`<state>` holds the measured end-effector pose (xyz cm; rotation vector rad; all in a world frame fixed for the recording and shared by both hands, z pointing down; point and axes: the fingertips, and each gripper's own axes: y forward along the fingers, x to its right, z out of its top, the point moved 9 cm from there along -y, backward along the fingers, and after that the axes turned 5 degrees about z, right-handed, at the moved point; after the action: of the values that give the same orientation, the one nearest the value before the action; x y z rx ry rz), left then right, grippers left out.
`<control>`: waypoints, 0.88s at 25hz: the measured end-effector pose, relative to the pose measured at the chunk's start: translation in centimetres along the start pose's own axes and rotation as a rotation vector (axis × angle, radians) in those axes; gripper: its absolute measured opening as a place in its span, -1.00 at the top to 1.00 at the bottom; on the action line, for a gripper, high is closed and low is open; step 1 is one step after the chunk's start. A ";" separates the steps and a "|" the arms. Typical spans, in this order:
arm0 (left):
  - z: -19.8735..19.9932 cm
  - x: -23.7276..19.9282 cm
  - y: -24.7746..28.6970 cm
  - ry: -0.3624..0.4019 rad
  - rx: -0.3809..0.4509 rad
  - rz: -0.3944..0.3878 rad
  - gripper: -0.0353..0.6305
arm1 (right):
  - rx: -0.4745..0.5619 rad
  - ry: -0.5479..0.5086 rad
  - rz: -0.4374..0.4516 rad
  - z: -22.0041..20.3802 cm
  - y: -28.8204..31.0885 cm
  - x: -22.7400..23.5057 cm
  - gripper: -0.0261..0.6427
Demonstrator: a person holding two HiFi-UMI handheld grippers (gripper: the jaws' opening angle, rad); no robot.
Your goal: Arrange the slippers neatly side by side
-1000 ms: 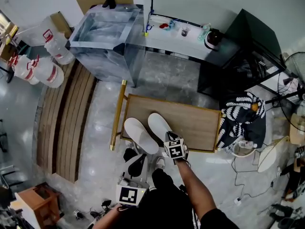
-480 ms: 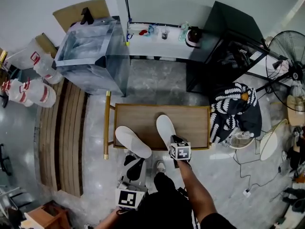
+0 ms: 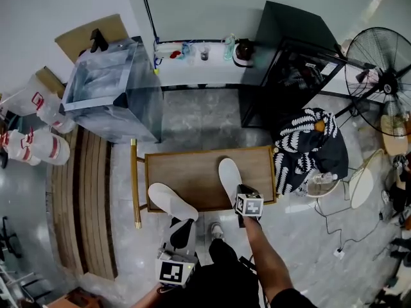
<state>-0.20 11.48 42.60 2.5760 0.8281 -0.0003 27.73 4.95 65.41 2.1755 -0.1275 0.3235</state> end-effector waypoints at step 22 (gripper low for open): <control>0.6 0.0 3.2 0.013 -0.046 -0.043 0.84 | 0.016 0.125 -0.138 0.7 1.2 6.7 0.85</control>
<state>1.60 8.90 43.35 2.5177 0.8775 0.0221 34.09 3.90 67.80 2.1603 0.0957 0.3813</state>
